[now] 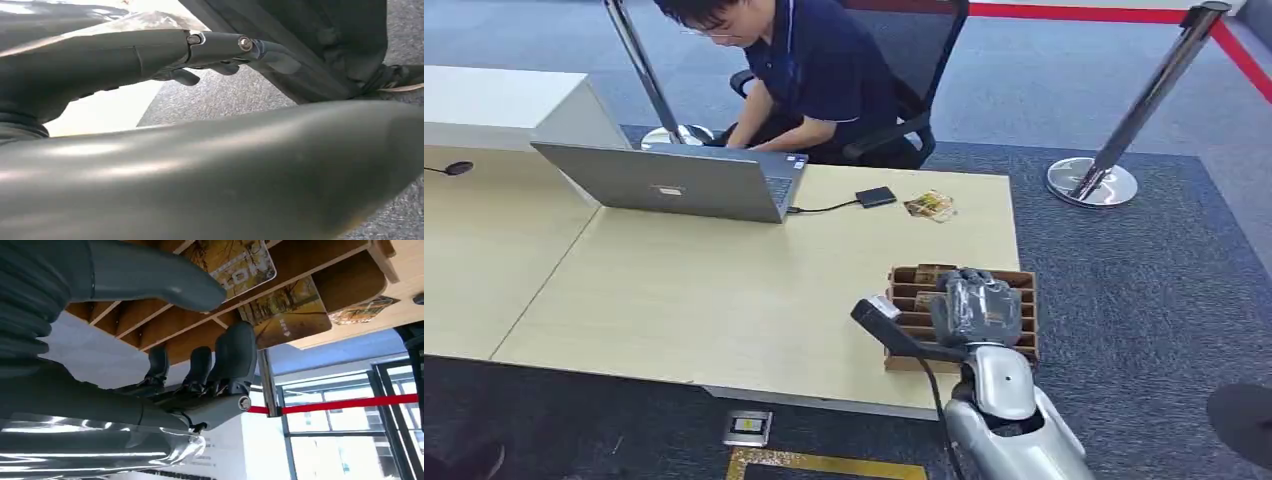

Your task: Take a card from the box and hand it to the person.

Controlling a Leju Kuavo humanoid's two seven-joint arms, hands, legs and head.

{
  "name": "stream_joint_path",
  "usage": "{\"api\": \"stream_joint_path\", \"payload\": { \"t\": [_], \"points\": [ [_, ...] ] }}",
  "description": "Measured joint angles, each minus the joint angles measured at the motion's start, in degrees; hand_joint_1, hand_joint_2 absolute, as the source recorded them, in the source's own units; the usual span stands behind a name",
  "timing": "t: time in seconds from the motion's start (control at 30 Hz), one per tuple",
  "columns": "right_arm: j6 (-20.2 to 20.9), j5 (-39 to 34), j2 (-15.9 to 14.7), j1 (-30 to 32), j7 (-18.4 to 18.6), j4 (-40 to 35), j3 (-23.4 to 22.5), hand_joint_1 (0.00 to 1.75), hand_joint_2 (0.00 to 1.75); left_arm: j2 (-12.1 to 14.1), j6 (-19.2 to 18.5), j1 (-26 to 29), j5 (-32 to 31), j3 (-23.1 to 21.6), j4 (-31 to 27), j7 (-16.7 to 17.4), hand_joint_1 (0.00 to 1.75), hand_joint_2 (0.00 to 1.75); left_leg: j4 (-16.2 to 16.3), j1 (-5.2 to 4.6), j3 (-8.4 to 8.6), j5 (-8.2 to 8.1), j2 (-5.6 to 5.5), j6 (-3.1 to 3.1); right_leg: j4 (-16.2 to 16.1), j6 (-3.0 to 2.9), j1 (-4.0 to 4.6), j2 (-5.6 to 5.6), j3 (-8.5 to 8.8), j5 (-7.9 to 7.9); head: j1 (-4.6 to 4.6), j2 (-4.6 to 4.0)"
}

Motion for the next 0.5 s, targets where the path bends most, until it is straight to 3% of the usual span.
{"api": "stream_joint_path", "payload": {
  "t": [0.5],
  "points": [
    [0.9,-0.3,1.1,-0.9,-0.3,2.2,0.0,0.86,1.75,0.0,0.0,0.0,-0.6,-0.3,0.0,0.0,0.0,0.0,0.0,0.0,-0.01,0.0,0.0,0.0,0.0,0.0,0.0,0.0,0.0,0.0,0.0,0.0]
  ]
}}
